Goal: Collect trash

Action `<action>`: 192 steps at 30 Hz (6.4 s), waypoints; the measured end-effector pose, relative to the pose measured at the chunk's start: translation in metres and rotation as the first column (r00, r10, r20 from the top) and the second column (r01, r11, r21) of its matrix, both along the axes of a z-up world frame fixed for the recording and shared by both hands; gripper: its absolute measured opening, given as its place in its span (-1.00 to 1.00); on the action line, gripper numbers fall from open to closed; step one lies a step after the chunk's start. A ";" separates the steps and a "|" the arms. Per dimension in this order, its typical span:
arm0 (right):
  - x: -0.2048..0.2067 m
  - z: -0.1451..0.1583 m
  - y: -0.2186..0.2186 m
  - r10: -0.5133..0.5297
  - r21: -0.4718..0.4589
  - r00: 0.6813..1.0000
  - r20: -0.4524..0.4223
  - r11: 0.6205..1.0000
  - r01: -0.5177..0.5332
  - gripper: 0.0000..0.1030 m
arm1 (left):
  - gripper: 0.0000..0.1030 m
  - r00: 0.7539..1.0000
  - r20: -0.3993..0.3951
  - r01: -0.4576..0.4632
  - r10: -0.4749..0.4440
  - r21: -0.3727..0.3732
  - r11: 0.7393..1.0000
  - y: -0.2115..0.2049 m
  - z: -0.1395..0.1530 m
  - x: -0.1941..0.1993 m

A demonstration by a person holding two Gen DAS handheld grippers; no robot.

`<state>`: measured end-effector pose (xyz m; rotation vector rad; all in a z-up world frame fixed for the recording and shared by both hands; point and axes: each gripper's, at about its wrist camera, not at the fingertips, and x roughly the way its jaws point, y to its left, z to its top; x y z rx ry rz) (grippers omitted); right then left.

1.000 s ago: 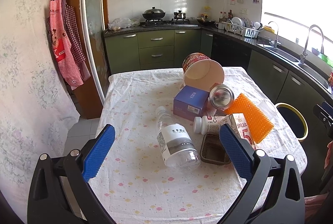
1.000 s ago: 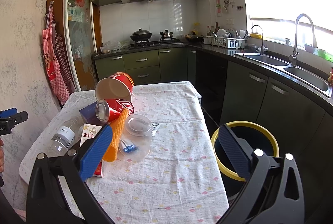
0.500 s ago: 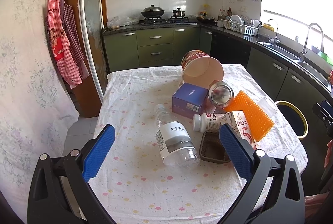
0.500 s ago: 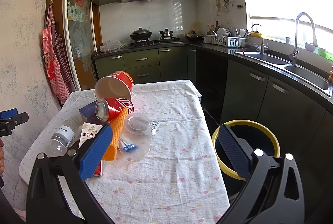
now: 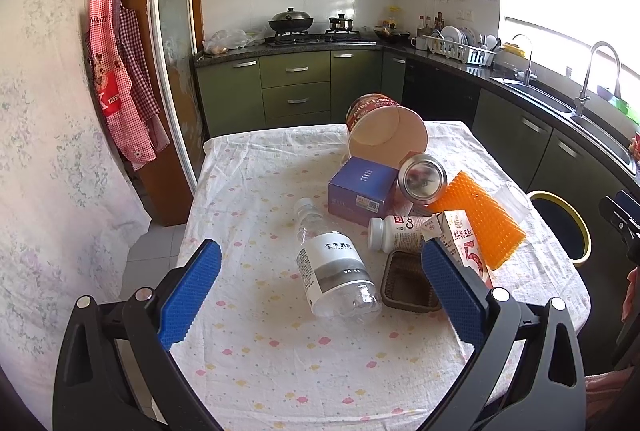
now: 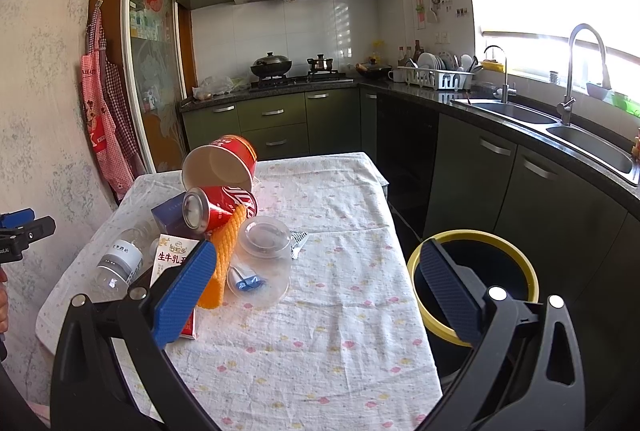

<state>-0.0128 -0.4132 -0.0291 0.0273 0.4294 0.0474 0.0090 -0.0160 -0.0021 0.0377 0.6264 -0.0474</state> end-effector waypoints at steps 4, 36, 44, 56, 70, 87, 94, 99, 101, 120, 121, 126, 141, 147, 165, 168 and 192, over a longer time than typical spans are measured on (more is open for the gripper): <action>0.000 0.002 -0.001 0.000 0.000 1.000 -0.001 1.000 0.000 0.88 | 0.93 1.000 -0.003 -0.001 0.001 -0.001 1.000 0.000 0.000 0.000; 0.174 0.036 0.084 0.375 -0.205 0.923 -0.083 0.900 -0.384 0.46 | 0.93 0.998 -0.059 -0.031 0.030 -0.015 0.999 0.020 -0.017 0.115; 0.248 0.004 0.123 0.469 -0.357 0.851 -0.235 0.773 -0.525 -0.05 | 0.93 0.998 -0.067 -0.017 0.015 -0.032 0.999 0.020 -0.023 0.160; 0.321 -0.024 0.156 0.435 -0.446 0.844 -0.313 0.717 -0.535 -0.36 | 0.93 0.996 -0.094 -0.006 -0.004 -0.100 0.995 0.022 -0.045 0.206; 0.429 -0.012 0.127 0.333 -0.072 0.795 -0.508 0.903 -0.424 -0.95 | 0.93 0.993 -0.120 -0.015 -0.001 -0.136 0.991 0.041 -0.061 0.209; 0.321 0.038 -0.072 0.191 0.161 0.772 -0.606 0.980 -0.116 -0.95 | 0.93 0.994 -0.051 0.089 -0.095 -0.106 0.990 0.010 -0.024 0.146; 0.240 0.001 -0.212 0.001 0.138 0.685 -0.729 0.980 0.146 -0.94 | 0.93 0.989 -0.036 0.138 -0.143 -0.116 0.984 -0.012 -0.009 0.124; 0.224 -0.059 -0.260 -0.042 0.122 0.583 -0.811 0.963 0.239 -0.94 | 0.93 0.983 -0.033 0.177 -0.181 -0.100 0.979 -0.034 -0.003 0.117; 0.225 -0.078 -0.271 -0.048 0.121 0.563 -0.825 0.958 0.258 -0.94 | 0.93 0.980 -0.033 0.191 -0.194 -0.089 0.978 -0.043 -0.002 0.114; 0.230 -0.117 -0.260 -0.063 0.083 0.552 -0.831 0.968 0.235 -0.62 | 0.93 0.952 -0.110 0.279 -0.287 -0.081 0.957 -0.069 -0.012 0.122; 0.224 -0.112 -0.259 -0.055 0.093 0.566 -0.822 0.969 0.229 -0.61 | 0.93 0.949 -0.114 0.285 -0.292 -0.080 0.955 -0.071 -0.013 0.122; 0.204 -0.091 -0.237 -0.011 0.126 0.618 -0.786 0.976 0.178 -0.53 | 0.93 0.916 -0.166 0.354 -0.366 -0.097 0.930 -0.078 -0.021 0.117; 0.193 -0.080 -0.192 0.088 0.157 0.644 -0.760 0.986 0.051 -0.39 | 0.93 0.795 -0.377 0.413 -0.475 -0.237 0.880 -0.108 -0.068 0.110; 0.196 -0.083 -0.181 0.103 0.161 0.642 -0.760 0.986 0.032 -0.34 | 0.93 0.756 -0.434 0.394 -0.490 -0.297 0.870 -0.115 -0.089 0.124; 0.197 -0.092 -0.177 0.127 0.185 0.642 -0.756 0.983 0.023 -0.24 | 0.19 0.676 -0.499 0.434 -0.543 -0.327 0.840 -0.155 -0.108 0.121; 0.195 -0.092 -0.178 0.133 0.189 0.644 -0.754 0.982 0.019 -0.24 | -0.06 0.659 -0.517 0.428 -0.547 -0.340 0.837 -0.161 -0.117 0.120; 0.127 -0.058 -0.229 0.070 0.202 0.745 -0.664 0.975 0.088 -0.24 | -0.30 0.536 -0.304 0.753 -0.788 -0.251 0.609 -0.280 -0.016 0.094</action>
